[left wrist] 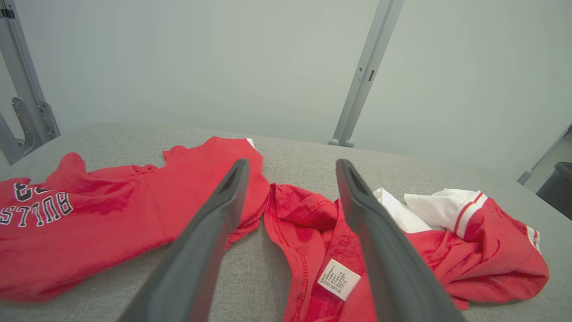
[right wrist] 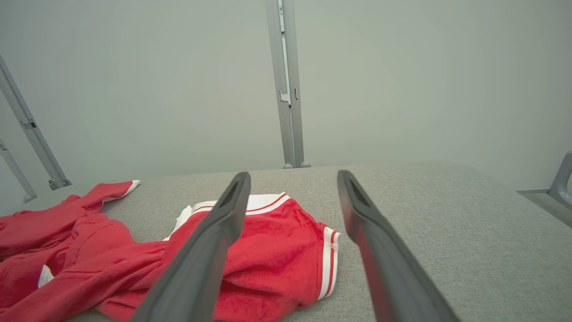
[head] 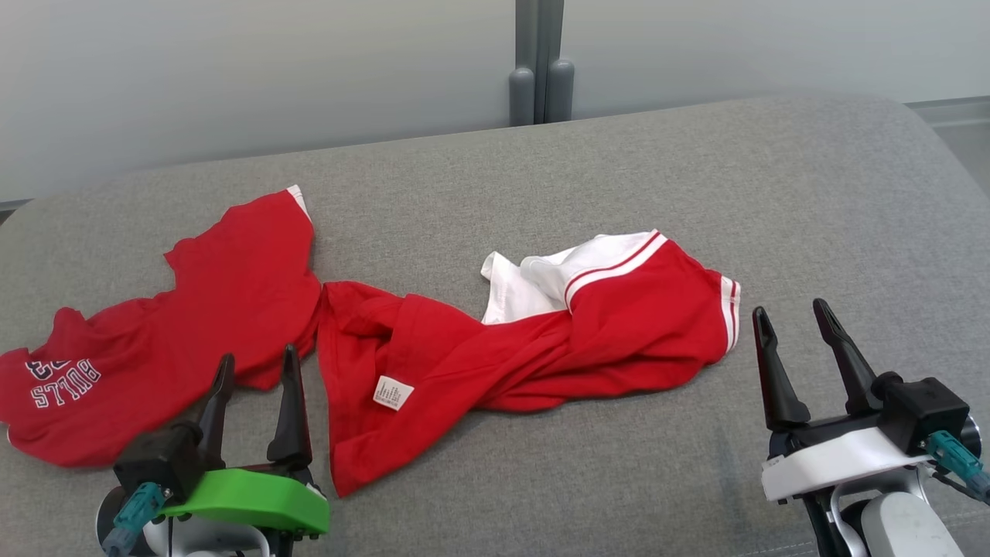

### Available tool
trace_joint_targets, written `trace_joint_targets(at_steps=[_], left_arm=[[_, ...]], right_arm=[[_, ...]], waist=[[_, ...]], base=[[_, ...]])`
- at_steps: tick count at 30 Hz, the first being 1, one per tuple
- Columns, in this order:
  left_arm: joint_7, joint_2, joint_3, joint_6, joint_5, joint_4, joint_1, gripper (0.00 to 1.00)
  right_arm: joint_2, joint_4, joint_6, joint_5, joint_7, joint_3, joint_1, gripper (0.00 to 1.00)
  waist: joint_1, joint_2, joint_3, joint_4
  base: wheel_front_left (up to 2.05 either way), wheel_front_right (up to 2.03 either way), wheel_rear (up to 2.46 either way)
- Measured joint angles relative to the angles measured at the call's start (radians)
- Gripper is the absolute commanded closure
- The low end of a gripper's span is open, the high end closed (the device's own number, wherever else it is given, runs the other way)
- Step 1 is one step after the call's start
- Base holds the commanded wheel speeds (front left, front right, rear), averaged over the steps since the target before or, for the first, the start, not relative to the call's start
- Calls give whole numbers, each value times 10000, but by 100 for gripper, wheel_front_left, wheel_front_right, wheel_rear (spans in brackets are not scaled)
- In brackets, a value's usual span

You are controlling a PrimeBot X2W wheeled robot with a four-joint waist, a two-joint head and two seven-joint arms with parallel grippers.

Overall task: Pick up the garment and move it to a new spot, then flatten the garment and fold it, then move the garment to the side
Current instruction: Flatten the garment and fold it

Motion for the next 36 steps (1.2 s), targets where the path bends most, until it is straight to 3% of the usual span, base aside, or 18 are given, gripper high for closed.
trace_joint_targets(at_steps=[10, 16, 22, 31, 36], left_arm=[[-10, -31, -59, -8, -54, 0, -16, 0], [12, -56, -67, -6, -123, -8, -28, 0], [75, -107, -186, -107, -173, 27, -205, 0], [121, -205, -303, -257, -245, 270, -480, 0], [157, -405, -433, -336, -268, 374, -744, 0]], right_arm=[[-121, 4, 0, 0, 0, 35, -58, 0], [-535, 575, 0, 364, 303, 522, -700, 0], [-1187, 1302, 0, 1452, 1850, 826, -2188, 0], [-2123, 2734, 0, 4121, 4464, 1822, -4435, 0], [-2600, 3774, -2, 4882, 5517, 2274, -5824, 0]], waist=[[0, 0, 89, 74], [0, 0, 147, 61], [0, 0, 349, 190], [0, 0, 637, 757], [0, 0, 870, 1134]], base=[[0, 0, 0], [0, 0, 0], [0, 0, 0], [0, 0, 0], [0, 0, 0]])
